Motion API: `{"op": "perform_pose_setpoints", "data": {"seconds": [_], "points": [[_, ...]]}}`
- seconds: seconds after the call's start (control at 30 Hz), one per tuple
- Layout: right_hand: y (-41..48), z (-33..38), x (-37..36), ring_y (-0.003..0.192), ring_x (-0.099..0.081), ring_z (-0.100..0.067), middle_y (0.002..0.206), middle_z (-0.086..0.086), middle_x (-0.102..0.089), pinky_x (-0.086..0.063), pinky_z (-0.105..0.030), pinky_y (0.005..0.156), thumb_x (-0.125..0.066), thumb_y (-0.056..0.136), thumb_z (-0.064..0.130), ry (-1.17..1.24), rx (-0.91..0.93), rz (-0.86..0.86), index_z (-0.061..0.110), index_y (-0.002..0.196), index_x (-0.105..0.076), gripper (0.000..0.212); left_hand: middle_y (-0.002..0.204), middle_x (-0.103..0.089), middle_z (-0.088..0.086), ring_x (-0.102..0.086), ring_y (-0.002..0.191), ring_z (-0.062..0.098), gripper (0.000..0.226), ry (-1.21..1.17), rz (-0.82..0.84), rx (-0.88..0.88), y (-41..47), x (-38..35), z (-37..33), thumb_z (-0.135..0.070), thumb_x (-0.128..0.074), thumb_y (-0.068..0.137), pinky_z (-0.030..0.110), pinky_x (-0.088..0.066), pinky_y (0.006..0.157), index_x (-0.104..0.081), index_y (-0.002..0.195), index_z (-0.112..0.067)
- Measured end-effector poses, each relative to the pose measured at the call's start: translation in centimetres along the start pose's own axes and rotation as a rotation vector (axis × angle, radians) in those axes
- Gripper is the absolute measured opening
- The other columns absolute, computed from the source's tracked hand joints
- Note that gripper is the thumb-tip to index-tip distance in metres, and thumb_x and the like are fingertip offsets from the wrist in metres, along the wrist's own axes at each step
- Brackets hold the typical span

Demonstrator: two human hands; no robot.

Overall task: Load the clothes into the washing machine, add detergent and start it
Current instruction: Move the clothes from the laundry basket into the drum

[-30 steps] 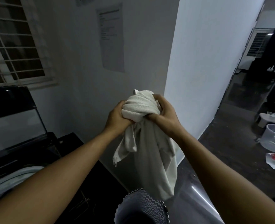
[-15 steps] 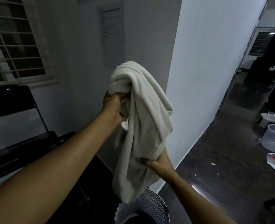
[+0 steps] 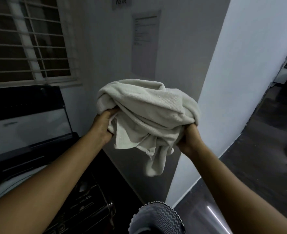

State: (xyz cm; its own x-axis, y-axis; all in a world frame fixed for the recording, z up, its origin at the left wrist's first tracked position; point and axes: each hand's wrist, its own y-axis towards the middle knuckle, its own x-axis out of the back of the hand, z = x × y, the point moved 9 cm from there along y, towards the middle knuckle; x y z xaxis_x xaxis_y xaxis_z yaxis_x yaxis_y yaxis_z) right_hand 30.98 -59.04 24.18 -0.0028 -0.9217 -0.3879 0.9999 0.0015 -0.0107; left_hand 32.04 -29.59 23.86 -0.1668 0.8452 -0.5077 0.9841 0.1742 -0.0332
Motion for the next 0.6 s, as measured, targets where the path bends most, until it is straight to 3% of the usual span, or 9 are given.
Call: {"op": "perform_pose_setpoints", "data": {"seconds": [0.2,0.3,0.37,0.5,0.6], "points": [[0.7,-0.4,-10.3,0.125,-0.064,-0.033,0.131,-0.016,-0.068,-0.050,-0.051,0.107,-0.050,0.103,0.039,0.079,-0.005,0.147,0.009,0.135,-0.063,0.047,0.119,-0.074,0.008,-0.070,0.113,0.025,0.074,0.085,-0.054,-0.083,-1.5,7.8,-4.2,-0.042,-0.095,0.060,0.043,-0.054,0.100,-0.070,0.124,-0.014],[1.0,-2.8,-15.9,0.123,-0.065,-0.032,0.129,-0.014,-0.070,-0.051,-0.050,0.106,-0.048,0.103,0.038,0.067,-0.044,0.192,0.011,0.134,-0.064,0.045,0.118,-0.074,0.009,-0.071,0.110,0.025,0.059,0.184,-0.139,-0.220,-2.7,14.0,-7.7,-0.022,-0.087,0.074,0.042,-0.056,0.094,-0.066,0.128,-0.013],[1.1,-5.1,-19.3,0.121,-0.066,-0.031,0.127,-0.013,-0.071,-0.051,-0.050,0.106,-0.048,0.103,0.037,0.059,-0.083,0.211,0.012,0.133,-0.066,0.043,0.115,-0.074,0.011,-0.073,0.104,0.026,0.066,0.240,-0.202,-0.266,-3.8,18.1,-9.5,-0.012,-0.085,0.072,0.042,-0.058,0.087,-0.060,0.133,-0.015],[0.4,-11.6,-27.0,0.122,-0.065,-0.035,0.129,-0.015,-0.070,-0.048,-0.055,0.107,-0.052,0.098,0.037,0.040,-0.185,0.306,0.012,0.133,-0.066,0.045,0.093,-0.076,0.006,-0.075,0.084,0.020,0.048,0.263,-0.329,-0.221,-6.6,26.9,-10.7,-0.004,-0.075,0.082,0.039,-0.057,0.075,-0.062,0.127,-0.013],[-0.5,-17.3,-31.6,0.122,-0.065,-0.037,0.129,-0.017,-0.069,-0.049,-0.058,0.105,-0.058,0.092,0.037,-0.015,-0.269,0.351,0.008,0.133,-0.065,0.050,0.104,-0.077,0.007,-0.076,0.092,0.023,0.051,0.221,-0.473,-0.163,-8.9,33.6,-10.5,-0.006,-0.078,0.080,0.038,-0.060,0.071,-0.062,0.127,-0.019]]}}
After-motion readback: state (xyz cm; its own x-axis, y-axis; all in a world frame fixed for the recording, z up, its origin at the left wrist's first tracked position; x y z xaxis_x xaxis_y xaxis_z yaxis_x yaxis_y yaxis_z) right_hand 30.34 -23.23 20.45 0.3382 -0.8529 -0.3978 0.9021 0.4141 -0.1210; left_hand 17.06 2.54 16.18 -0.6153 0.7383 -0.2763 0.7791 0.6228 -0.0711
